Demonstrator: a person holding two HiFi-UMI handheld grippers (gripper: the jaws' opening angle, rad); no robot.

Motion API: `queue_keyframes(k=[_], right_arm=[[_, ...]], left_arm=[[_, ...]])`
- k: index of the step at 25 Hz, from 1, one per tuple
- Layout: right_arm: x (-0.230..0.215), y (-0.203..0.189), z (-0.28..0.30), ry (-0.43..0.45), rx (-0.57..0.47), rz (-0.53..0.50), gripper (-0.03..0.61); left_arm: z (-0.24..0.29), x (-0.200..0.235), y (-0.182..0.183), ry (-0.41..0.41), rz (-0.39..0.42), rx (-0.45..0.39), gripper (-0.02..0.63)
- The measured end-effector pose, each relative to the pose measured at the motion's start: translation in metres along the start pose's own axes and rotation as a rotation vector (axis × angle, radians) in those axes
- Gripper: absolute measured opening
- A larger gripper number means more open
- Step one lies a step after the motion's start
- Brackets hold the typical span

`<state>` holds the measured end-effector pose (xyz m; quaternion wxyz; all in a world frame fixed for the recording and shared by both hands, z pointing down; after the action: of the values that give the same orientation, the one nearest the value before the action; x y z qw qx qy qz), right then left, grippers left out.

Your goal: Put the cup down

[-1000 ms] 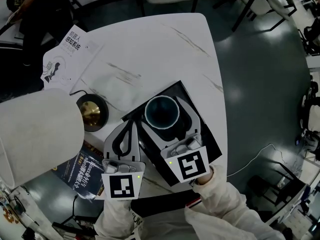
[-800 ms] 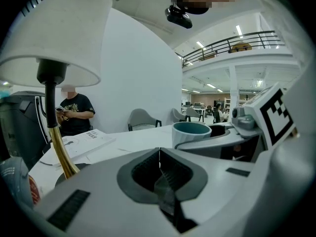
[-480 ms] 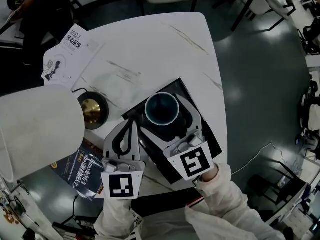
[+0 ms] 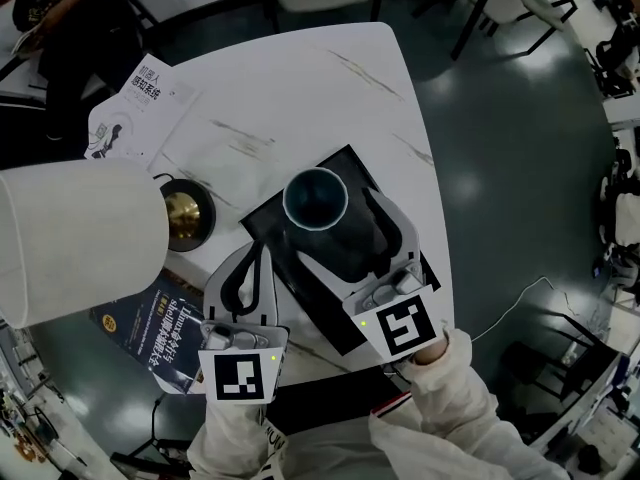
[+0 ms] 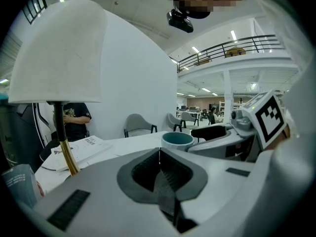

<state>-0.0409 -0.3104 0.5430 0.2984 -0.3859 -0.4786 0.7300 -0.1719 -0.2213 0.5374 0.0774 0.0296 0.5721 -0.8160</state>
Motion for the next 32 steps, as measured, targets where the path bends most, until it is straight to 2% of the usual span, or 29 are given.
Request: queue_keyframes(k=[7, 16, 21, 26, 32], right_arm=[[0.012, 0.003, -0.035, -0.057, -0.03, 0.013, 0.457], [0.049, 0.011, -0.077, -0.089, -0.1, 0.055, 0.456], [0.069, 0.002, -0.108, -0.11, -0.079, 0.081, 0.456], [0.099, 0.012, -0.138, -0.114, -0.132, 0.1, 0.454], [0.13, 0.021, -0.175, -0.162, -0.168, 0.085, 0.435]], left_arm=[[-0.019, -0.012, 0.006, -0.028, 0.031, -0.038, 0.012], [-0.064, -0.024, 0.02, -0.063, 0.074, -0.074, 0.011], [-0.098, -0.031, 0.027, -0.08, 0.098, -0.086, 0.012], [-0.138, -0.037, 0.036, -0.093, 0.125, -0.094, 0.012], [-0.182, -0.042, 0.04, -0.104, 0.163, -0.108, 0.011]])
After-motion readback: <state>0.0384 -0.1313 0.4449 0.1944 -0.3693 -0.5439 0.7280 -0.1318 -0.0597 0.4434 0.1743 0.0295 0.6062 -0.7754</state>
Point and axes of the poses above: the fingertips, and each gripper's own axes: z forward along the fingers, x to its left, y out of its top, the point moved 7 cm from there along -z, backward along the fingers, and after that the axes turned 13 degrees about z, right-handed, at the moved point
